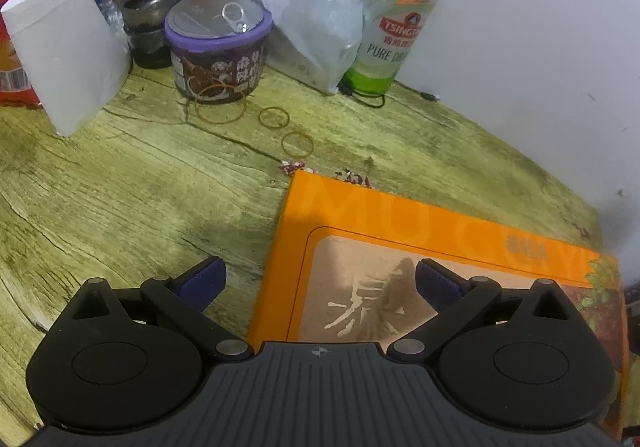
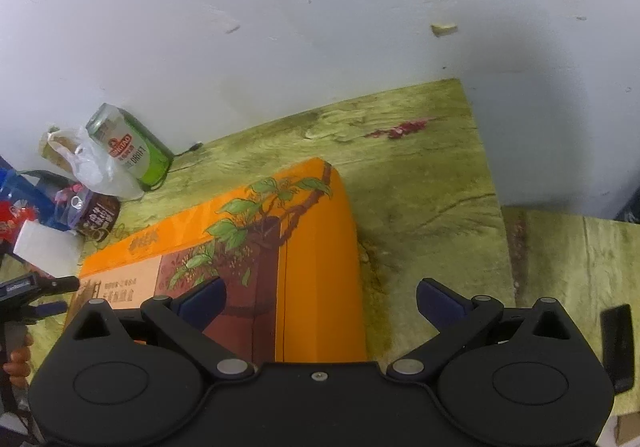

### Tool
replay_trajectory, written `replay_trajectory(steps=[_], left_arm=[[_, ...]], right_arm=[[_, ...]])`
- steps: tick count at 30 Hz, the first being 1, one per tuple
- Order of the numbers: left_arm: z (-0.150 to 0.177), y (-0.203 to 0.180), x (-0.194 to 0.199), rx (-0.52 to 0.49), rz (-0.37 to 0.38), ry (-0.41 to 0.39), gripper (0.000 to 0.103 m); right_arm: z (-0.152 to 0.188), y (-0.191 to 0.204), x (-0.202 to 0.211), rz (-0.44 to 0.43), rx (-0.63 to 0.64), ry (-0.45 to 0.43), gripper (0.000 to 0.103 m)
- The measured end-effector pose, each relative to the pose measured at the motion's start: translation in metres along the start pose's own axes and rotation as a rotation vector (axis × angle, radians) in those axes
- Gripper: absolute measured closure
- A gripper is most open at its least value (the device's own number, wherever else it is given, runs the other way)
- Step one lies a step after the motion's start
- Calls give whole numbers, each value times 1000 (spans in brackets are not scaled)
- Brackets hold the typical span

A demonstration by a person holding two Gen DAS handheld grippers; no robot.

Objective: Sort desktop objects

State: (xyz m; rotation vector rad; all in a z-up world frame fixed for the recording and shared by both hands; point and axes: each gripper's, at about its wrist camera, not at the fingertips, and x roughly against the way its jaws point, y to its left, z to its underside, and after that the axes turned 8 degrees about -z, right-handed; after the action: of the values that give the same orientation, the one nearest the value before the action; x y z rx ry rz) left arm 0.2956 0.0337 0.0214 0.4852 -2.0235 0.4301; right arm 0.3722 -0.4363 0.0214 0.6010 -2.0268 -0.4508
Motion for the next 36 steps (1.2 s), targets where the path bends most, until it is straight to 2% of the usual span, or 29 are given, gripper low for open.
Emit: replay_trajectory(steps=[10,15,24,36], left_arm=[[4,-18,-10,-7,-27,28,3],[4,-22,-14,-3,-46,38,3],[5,-26,-17,6,-69,44,2],[5,-29,-17,-1,-89,41,1]], right_arm=[[-7,-18,-20,-144,-79,4,11],[-4,-21,-26,-195,-118,17,19],[5,-31,-25,-219,-176,24,31],[13,-42,-27,-237,-219,28,33]])
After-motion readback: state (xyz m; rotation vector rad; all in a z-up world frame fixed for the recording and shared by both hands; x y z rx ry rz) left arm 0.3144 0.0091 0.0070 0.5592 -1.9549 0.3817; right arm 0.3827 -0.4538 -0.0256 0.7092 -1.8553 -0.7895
